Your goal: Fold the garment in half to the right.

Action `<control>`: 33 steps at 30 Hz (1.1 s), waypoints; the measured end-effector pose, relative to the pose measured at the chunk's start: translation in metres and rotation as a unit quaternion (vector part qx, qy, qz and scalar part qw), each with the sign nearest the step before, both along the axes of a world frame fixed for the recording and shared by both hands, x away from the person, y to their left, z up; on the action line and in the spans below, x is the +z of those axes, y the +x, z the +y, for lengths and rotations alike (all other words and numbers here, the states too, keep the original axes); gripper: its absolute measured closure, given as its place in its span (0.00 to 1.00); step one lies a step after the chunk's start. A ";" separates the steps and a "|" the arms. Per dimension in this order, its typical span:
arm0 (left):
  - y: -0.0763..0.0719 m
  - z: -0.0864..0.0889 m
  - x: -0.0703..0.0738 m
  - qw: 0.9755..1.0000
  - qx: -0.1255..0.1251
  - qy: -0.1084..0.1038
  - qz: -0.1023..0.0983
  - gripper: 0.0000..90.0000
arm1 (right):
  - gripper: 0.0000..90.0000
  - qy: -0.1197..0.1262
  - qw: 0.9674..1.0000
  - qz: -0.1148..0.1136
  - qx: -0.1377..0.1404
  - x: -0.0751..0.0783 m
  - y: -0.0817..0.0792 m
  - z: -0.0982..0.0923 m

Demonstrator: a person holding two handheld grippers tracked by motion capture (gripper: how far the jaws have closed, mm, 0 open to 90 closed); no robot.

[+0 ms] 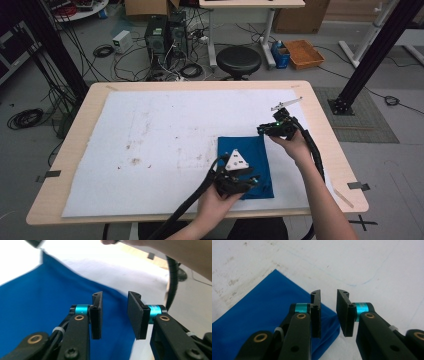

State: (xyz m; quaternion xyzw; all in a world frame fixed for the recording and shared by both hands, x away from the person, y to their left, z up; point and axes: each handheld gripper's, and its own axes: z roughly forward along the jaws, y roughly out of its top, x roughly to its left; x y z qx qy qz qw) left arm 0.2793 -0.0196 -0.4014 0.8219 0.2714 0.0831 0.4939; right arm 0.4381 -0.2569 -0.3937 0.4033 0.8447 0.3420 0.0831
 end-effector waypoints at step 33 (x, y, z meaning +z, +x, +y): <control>-0.020 0.171 0.017 0.988 0.148 -0.028 -0.035 0.67 | 0.68 0.124 0.988 -0.007 -0.087 -0.034 -0.178 -0.039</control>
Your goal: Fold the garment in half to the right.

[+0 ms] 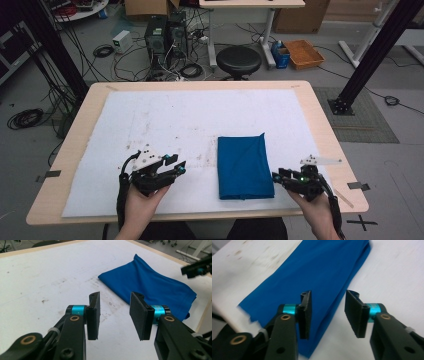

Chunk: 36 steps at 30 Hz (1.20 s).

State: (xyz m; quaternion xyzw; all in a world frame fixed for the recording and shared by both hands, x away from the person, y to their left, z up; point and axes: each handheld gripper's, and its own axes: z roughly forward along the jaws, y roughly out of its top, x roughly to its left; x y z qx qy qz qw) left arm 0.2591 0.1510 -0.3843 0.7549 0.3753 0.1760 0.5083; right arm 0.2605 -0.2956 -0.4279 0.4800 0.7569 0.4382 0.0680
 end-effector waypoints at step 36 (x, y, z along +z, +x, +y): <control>0.030 0.029 0.013 1.000 0.015 -0.016 -0.010 0.39 | 0.52 -0.044 0.987 -0.155 -0.008 0.045 0.010 -0.016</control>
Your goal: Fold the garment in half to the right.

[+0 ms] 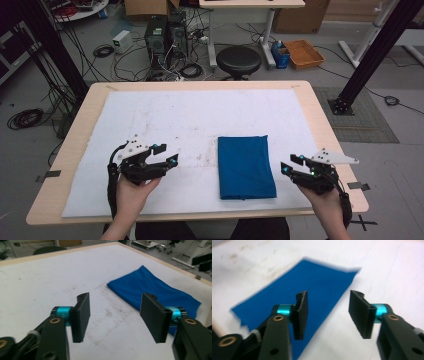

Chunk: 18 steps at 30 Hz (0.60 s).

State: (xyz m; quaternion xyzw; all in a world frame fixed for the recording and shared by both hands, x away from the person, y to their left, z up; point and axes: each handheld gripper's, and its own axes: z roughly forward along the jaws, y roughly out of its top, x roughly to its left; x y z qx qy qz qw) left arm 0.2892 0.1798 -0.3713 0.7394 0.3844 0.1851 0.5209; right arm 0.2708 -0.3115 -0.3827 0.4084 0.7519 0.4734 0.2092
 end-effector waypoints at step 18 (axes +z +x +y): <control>0.025 0.024 0.000 0.997 -0.001 0.003 -0.074 0.36 | 0.39 0.020 1.000 -0.004 0.010 0.014 0.065 -0.003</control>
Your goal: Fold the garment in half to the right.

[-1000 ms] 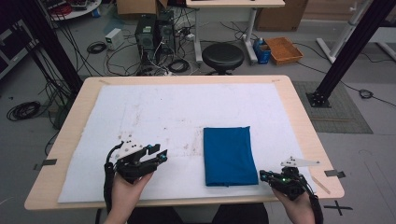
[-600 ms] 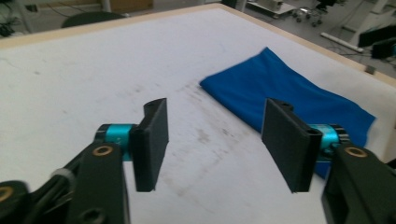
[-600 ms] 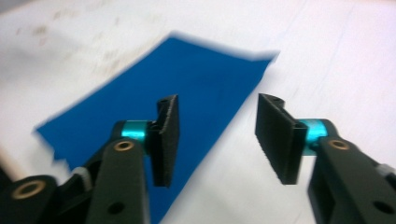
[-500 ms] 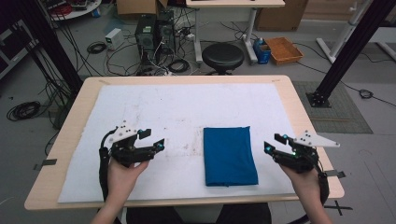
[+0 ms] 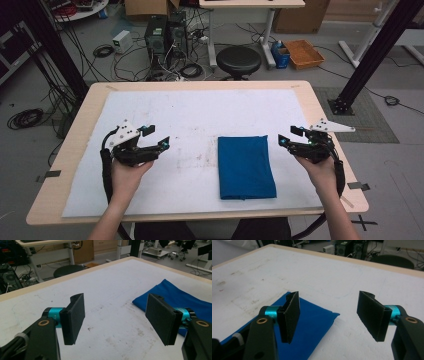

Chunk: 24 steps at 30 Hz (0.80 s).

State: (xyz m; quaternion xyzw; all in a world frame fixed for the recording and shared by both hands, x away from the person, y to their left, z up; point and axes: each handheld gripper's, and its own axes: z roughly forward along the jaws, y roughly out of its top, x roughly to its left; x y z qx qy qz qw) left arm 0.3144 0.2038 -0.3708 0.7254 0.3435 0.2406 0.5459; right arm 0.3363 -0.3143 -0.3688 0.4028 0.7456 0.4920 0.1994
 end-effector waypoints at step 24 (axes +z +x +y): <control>-0.003 0.010 -0.010 1.000 -0.007 0.006 0.004 0.36 | 0.38 -0.011 1.000 0.017 0.005 -0.008 0.006 0.003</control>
